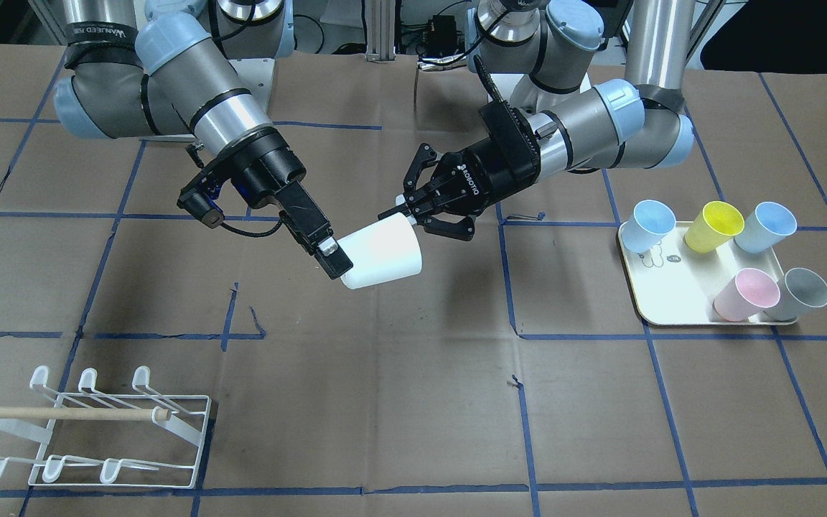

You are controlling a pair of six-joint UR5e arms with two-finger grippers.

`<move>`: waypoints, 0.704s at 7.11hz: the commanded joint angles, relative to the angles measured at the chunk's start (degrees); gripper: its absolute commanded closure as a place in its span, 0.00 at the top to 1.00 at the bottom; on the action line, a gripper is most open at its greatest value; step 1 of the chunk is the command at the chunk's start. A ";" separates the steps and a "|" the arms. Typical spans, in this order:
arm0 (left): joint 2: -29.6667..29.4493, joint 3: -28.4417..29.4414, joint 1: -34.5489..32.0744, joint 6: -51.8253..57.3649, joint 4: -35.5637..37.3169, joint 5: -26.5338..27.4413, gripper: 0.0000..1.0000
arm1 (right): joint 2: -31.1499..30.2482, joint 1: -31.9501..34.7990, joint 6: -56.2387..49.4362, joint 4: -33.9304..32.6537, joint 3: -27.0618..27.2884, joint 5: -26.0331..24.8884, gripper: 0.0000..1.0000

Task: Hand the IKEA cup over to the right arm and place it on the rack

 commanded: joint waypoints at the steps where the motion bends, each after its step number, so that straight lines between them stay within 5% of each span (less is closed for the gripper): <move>1: -0.09 0.02 0.00 0.00 0.01 0.00 0.02 | 0.55 1.04 0.03 0.02 -0.55 -2.01 0.98; 5: -0.35 0.29 0.00 -0.70 0.01 0.09 0.02 | 2.22 3.68 0.21 1.15 -1.96 -3.25 0.97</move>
